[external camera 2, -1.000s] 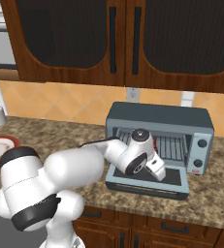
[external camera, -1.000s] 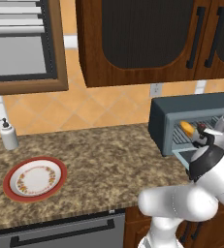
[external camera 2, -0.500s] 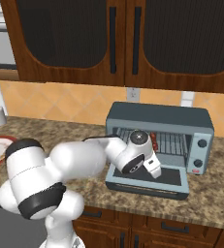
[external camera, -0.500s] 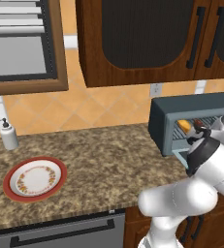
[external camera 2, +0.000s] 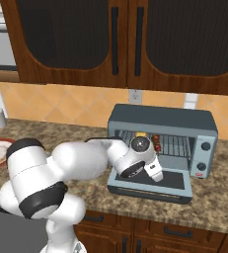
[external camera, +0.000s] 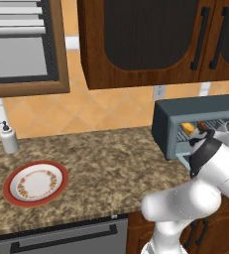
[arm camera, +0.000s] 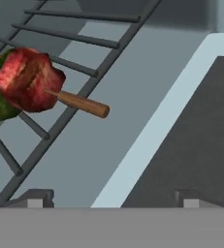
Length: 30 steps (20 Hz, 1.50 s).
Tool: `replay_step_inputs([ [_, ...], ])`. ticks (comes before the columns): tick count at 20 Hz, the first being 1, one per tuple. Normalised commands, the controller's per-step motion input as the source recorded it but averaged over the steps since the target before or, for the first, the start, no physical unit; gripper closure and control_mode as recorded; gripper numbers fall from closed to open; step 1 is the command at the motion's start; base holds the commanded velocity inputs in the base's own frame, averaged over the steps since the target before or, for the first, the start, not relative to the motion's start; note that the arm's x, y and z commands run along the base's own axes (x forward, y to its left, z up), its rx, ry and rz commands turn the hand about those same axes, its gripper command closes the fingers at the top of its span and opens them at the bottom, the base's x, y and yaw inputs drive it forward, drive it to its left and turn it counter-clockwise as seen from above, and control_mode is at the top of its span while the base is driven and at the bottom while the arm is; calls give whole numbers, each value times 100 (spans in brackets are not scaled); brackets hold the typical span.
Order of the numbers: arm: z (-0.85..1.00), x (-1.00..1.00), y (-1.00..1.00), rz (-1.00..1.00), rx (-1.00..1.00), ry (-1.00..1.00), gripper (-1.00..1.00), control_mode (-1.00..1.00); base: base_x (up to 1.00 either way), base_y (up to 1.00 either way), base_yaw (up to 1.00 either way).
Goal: Pick up the kebab skewer and baguette bread, and place them inside the toaster oven. Close the toaster oven door and start by setting the timer.
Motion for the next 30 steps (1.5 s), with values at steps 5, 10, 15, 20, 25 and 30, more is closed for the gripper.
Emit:
replay_step_inputs([
  [5,7,-55,0,0,-1,-9,-100,-100,0,0,0],
  [10,64,-94,0,11,-10,0,-100,-100,0,0,0],
  [15,62,-84,31,30,-19,15,-100,-100,0,0,0],
  [20,-14,-49,45,37,-26,27,-100,-100,0,0,0],
  [25,-23,-25,17,39,-15,33,-100,-100,0,0,0],
  [30,-47,-38,13,35,0,13,-100,-100,0,0,0],
])
